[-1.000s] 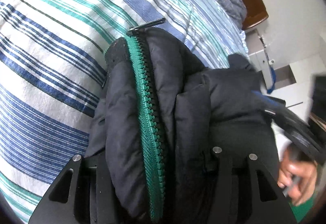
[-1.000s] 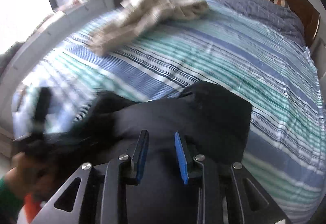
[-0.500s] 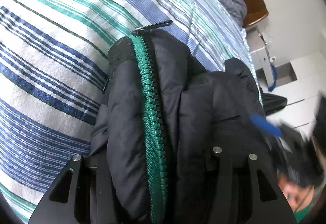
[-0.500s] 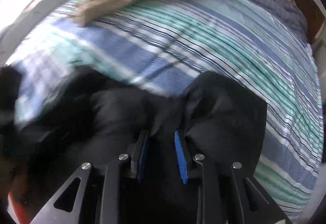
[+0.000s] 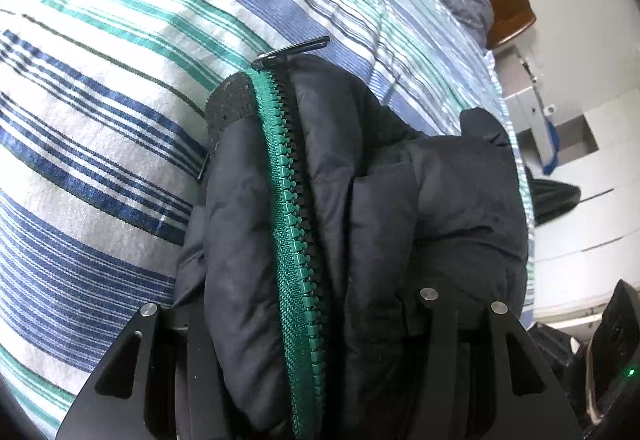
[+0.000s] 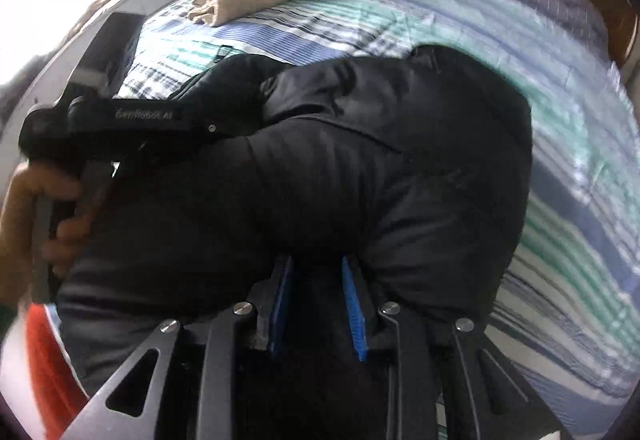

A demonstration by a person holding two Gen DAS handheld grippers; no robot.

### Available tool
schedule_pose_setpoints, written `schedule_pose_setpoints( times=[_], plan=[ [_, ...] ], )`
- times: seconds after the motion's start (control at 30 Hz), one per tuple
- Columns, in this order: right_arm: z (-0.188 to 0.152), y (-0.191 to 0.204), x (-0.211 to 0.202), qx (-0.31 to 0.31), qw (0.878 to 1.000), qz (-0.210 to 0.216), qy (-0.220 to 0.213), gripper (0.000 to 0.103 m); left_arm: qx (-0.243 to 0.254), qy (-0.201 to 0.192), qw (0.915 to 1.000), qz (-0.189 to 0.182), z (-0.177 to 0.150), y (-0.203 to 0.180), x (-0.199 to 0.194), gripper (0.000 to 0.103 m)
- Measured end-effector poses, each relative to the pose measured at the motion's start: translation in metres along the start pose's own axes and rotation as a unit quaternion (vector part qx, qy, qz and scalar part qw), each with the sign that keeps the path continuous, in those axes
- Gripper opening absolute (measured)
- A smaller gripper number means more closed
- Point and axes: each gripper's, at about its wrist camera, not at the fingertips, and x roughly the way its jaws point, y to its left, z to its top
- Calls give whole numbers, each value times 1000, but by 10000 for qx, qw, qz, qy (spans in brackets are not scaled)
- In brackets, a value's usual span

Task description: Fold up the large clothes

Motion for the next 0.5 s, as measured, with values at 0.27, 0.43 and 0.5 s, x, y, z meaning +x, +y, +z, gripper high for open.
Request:
schedule_pose_setpoints(
  times=[0.27, 0.43, 0.5],
  plan=[
    [-72, 23, -78, 144, 9972, -52, -735, 27, 99, -39, 9999, -12, -2, -1, -4, 53],
    [-113, 39, -94, 28, 9965, -183, -809, 27, 95, -46, 9999, -97, -4, 1, -4, 55],
    [-116, 39, -74, -132, 9972, -252, -685, 27, 103, -48, 9999, -114, -6, 2, -4, 57]
  ],
)
